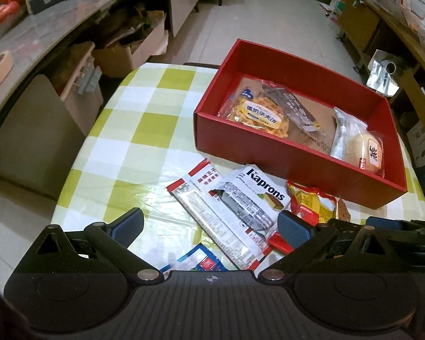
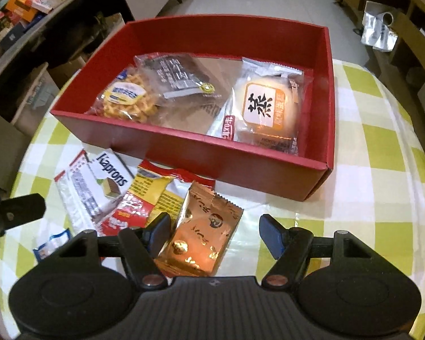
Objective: Organize snacks
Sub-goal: 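Move both tools back to the snacks lying beside the red box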
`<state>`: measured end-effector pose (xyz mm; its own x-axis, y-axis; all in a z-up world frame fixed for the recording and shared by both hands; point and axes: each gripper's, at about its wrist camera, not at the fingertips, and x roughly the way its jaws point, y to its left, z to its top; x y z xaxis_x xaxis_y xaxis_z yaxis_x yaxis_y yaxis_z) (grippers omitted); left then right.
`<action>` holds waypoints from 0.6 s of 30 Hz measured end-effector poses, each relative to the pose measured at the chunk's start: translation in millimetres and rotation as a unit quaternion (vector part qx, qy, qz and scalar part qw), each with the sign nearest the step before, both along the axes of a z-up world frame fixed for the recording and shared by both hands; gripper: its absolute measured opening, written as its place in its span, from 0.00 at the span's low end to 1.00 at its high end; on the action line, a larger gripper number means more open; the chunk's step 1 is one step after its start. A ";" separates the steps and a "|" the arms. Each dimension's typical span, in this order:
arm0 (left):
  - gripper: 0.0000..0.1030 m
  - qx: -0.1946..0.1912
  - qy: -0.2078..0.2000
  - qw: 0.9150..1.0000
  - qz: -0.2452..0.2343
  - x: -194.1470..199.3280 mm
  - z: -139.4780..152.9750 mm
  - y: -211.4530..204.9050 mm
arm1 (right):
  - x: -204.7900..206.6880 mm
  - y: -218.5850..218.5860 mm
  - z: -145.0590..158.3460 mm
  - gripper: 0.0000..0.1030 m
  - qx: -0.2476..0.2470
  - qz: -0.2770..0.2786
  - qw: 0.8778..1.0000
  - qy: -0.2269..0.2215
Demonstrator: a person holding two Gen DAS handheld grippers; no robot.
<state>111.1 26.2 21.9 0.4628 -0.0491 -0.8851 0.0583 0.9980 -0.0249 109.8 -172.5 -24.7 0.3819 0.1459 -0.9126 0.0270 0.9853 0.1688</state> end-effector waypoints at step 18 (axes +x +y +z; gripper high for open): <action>0.99 -0.002 0.001 1.000 -0.005 -10.3 1.5 -1.8 | -25.4 -27.4 3.5 0.73 -0.045 -0.034 0.998 0.017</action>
